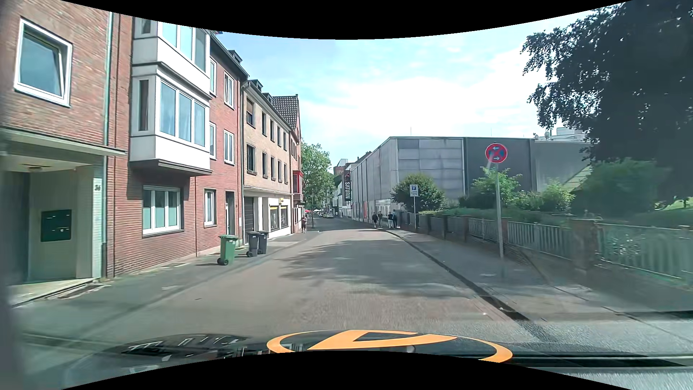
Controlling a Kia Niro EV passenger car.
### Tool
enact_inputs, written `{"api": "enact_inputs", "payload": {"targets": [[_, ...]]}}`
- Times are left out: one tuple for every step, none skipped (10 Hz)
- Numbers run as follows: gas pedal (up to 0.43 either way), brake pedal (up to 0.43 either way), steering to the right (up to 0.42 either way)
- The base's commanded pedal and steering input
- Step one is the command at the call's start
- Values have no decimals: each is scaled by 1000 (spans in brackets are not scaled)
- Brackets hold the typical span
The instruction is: Follow the waypoints while adhering to traffic rules and regulations
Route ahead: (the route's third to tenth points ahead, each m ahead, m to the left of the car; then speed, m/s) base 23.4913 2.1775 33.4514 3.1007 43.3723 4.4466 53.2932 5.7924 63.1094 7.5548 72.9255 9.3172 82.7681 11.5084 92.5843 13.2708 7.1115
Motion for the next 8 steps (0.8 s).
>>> {"api": "enact_inputs", "payload": {"targets": [[0,55,-1],[0,55,-1],[0,61,-1],[0,61,-1],[0,61,-2],[0,61,-2],[0,67,-2],[0,61,-4]]}}
